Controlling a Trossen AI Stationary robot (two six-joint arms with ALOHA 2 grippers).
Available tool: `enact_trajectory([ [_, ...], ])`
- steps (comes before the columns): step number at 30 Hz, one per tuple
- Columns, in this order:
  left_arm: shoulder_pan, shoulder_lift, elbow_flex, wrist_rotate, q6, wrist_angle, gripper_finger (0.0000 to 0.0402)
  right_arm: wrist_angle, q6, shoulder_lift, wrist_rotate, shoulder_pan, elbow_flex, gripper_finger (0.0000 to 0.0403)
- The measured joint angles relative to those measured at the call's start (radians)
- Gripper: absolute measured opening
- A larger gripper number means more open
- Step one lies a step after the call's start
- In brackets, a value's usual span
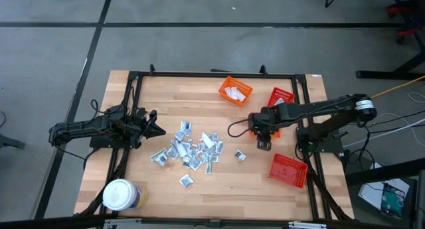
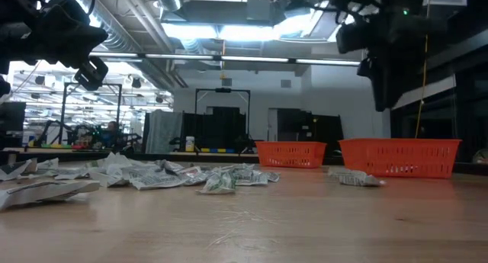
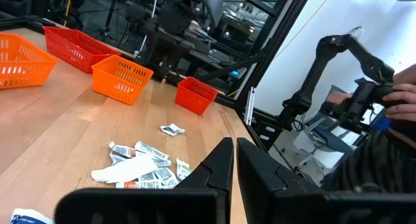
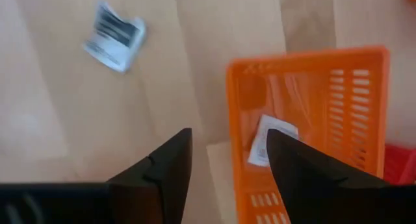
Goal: Pick & Place First Aid Supplies
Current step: Adjust the bottom orange bin
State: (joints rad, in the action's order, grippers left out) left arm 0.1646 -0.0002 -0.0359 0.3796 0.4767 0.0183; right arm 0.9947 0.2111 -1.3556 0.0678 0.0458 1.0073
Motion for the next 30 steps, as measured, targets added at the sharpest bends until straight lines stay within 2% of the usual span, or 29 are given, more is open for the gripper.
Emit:
enact_trajectory([
  [5,0.0,0.0,0.0,0.0,0.0,0.0,0.0016,-0.105,-0.04,-0.007,0.016,-0.002,-0.102,0.0199],
  [11,0.0,0.0,0.0,0.0,0.0,0.0,0.0015,-0.195,-0.036,-0.009,0.162,-0.005,-0.198,0.019],
  [18,0.0,0.0,0.0,0.0,0.0,0.0,0.0016,-0.232,-0.031,-0.009,0.092,-0.011,-0.235,0.0161],
  [22,0.0,0.0,0.0,0.0,0.0,0.0,0.0015,-0.29,0.007,-0.008,0.08,-0.014,-0.234,0.0114],
  [26,0.0,0.0,0.0,0.0,0.0,0.0,0.0015,-0.36,0.022,-0.006,0.006,-0.036,-0.185,0.0024],
  [30,0.0,0.0,0.0,0.0,0.0,0.0,0.0015,-0.408,0.024,-0.005,-0.071,-0.078,-0.098,0.0008],
])
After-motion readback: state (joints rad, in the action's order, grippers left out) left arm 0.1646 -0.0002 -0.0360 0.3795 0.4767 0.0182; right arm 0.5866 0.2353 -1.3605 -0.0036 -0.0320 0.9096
